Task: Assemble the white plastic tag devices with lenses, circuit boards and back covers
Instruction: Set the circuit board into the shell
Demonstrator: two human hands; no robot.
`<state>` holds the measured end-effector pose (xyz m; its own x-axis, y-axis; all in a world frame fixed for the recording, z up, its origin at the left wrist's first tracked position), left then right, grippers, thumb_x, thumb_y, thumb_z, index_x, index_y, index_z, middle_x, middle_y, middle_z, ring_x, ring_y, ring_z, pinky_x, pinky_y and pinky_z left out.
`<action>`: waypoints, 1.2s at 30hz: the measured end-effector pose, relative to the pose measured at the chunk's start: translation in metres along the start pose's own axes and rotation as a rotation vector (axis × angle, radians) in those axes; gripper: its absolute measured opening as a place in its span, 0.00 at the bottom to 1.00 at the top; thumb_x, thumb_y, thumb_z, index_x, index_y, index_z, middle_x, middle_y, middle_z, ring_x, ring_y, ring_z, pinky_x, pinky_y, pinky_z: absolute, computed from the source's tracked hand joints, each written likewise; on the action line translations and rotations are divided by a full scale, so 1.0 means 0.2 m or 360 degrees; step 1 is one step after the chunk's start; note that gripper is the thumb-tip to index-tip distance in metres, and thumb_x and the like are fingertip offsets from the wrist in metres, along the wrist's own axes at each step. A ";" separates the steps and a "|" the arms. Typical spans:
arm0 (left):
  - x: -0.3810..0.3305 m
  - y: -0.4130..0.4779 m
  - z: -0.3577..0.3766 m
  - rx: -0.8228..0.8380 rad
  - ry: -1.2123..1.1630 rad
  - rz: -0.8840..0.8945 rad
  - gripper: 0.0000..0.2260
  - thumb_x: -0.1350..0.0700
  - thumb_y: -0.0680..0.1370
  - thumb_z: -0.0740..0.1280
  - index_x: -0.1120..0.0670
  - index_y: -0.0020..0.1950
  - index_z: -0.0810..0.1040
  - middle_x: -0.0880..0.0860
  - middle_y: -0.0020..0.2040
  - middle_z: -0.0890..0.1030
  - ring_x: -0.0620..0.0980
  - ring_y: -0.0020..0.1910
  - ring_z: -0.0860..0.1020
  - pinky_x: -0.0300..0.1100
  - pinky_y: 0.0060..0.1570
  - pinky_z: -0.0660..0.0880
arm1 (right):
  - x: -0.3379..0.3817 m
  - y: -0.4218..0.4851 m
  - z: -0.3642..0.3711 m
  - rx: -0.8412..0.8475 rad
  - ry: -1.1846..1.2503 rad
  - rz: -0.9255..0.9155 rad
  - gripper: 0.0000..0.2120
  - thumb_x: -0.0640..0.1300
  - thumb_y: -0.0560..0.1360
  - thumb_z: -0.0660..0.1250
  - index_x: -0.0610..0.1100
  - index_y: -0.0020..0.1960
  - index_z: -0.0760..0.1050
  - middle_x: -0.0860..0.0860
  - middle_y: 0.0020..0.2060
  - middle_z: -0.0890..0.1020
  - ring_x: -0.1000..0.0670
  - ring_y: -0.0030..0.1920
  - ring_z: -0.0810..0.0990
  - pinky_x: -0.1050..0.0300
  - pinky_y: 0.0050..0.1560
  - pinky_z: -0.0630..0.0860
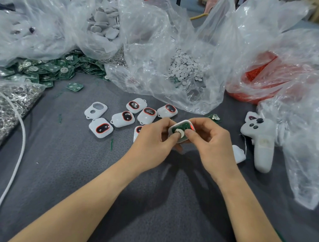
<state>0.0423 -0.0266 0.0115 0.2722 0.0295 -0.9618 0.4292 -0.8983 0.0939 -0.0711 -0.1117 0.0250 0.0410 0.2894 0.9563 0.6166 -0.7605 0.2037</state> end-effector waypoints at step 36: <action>-0.03 -0.03 0.02 -0.0038 0.0436 0.0328 0.05 0.60 0.78 0.64 0.52 0.53 0.75 0.50 0.31 0.81 0.42 0.28 0.80 0.41 0.35 0.77 | -0.09 0.00 -0.01 0.0073 0.0149 0.0415 0.07 0.32 0.74 0.68 0.41 0.47 0.80 0.46 0.40 0.85 0.54 0.40 0.84 0.66 0.38 0.77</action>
<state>0.0349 -0.0239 0.0163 0.5751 -0.0321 -0.8174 0.3601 -0.8873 0.2881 -0.0723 -0.1186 0.0075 0.1319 0.0308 0.9908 0.6299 -0.7744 -0.0597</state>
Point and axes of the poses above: each hand's wrist, its own y-axis towards the middle knuckle, its own z-axis out of the palm, x = y × z, the point moved 4 cm from there along y, towards the middle knuckle
